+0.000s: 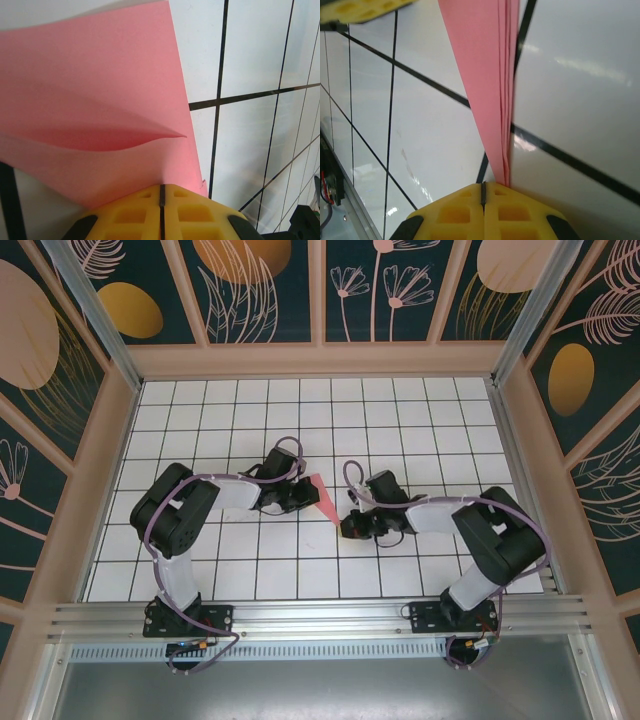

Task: Fold a paper plane with a square sheet of paper (pick it up from the middle)
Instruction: Fold the wing for the fifth time at the center of the table.

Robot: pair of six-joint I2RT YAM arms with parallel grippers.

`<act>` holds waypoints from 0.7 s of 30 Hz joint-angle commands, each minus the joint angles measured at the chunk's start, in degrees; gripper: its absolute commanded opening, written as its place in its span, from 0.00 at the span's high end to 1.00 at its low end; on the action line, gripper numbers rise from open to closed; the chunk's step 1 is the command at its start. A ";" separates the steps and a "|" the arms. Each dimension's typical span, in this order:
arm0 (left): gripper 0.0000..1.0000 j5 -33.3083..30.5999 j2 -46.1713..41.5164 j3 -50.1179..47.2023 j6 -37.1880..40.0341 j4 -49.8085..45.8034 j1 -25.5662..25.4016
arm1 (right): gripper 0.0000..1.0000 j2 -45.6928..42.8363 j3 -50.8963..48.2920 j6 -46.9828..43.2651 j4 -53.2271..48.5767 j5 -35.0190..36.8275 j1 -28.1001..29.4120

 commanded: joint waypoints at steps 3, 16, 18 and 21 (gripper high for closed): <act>0.90 -14.59 5.73 -2.71 2.26 -5.03 1.28 | 1.00 -4.42 -0.64 1.28 -8.08 2.43 0.08; 0.89 -11.48 3.44 -2.26 3.25 -4.03 1.33 | 1.00 5.38 12.86 2.31 -1.10 3.40 0.09; 0.89 -11.02 3.33 -2.26 3.20 -3.75 1.31 | 1.00 7.77 14.08 2.18 -0.66 3.16 0.08; 0.89 -10.21 3.07 -2.00 3.22 -3.21 1.30 | 1.00 10.60 15.23 2.05 -0.80 2.27 0.08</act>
